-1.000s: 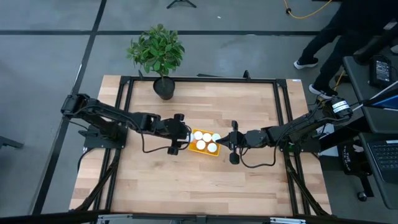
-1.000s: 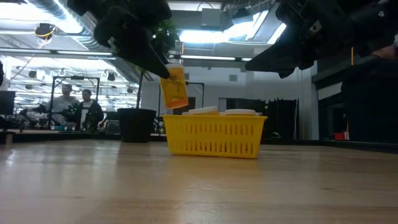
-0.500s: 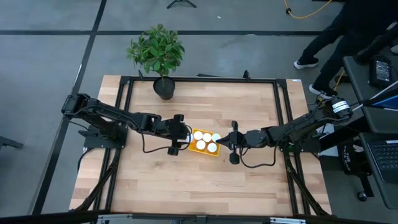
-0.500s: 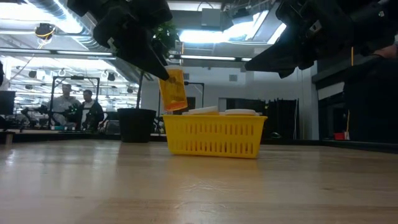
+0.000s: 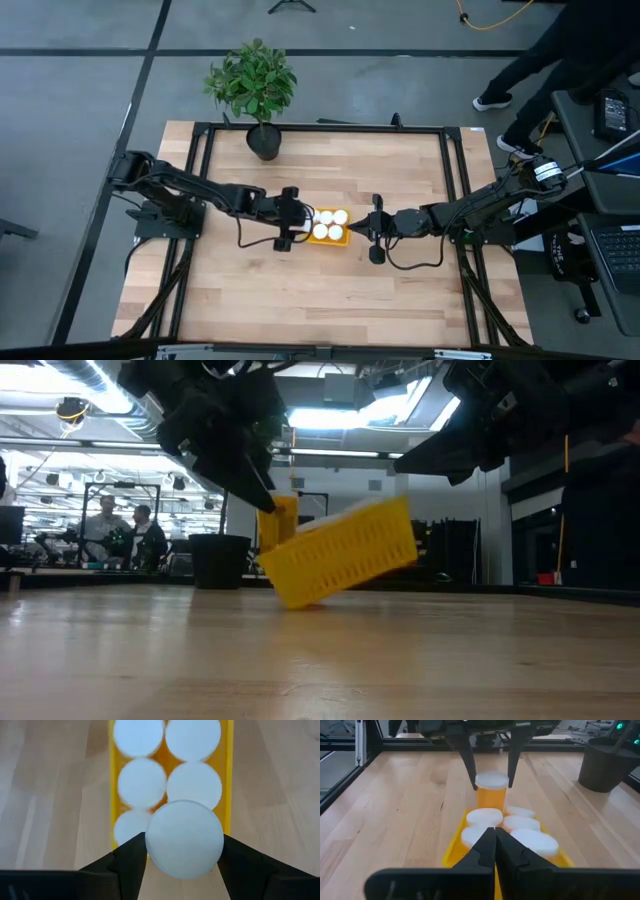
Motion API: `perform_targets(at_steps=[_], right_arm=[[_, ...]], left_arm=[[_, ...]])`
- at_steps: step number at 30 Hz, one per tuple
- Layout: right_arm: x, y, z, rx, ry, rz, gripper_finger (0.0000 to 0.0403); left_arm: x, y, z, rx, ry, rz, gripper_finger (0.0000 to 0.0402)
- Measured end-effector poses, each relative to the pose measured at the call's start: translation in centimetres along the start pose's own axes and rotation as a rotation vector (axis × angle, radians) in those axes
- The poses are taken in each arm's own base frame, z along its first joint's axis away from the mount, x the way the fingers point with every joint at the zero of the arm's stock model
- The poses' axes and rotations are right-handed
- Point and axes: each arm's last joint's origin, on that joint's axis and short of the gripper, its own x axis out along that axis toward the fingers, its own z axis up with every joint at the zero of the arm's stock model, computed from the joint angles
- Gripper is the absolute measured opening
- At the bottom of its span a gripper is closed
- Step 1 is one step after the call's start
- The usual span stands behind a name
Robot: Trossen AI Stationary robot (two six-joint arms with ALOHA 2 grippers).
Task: Pick and place pill bottles into a basket
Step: Put the orange pill bottle into the yellow bin
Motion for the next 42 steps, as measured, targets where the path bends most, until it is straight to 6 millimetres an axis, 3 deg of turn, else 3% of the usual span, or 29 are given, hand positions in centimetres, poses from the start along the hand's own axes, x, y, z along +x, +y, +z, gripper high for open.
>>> perform_targets(at_steps=[10, 23, 32, 42], right_arm=[[0.0, 0.0, 0.0, -0.002, 0.003, 0.0, 0.0004], [0.0, 0.0, 0.0, -0.003, 0.003, 0.0, 0.0004], [0.0, 0.0, -0.1, -0.003, 0.01, -0.001, 0.0004], [0.0, 0.0, -0.4, 0.013, 0.037, -0.004, 0.0004]], left_arm=[[-0.6, 0.2, 1.7, 0.03, -0.022, 0.002, 0.0216], [-0.6, 0.2, 1.7, 0.033, -0.018, 0.001, 0.0216], [0.7, 0.0, 2.1, 0.046, 0.011, -0.024, 0.0216], [0.6, 0.1, 3.4, 0.063, 0.009, -0.024, 0.0216]])
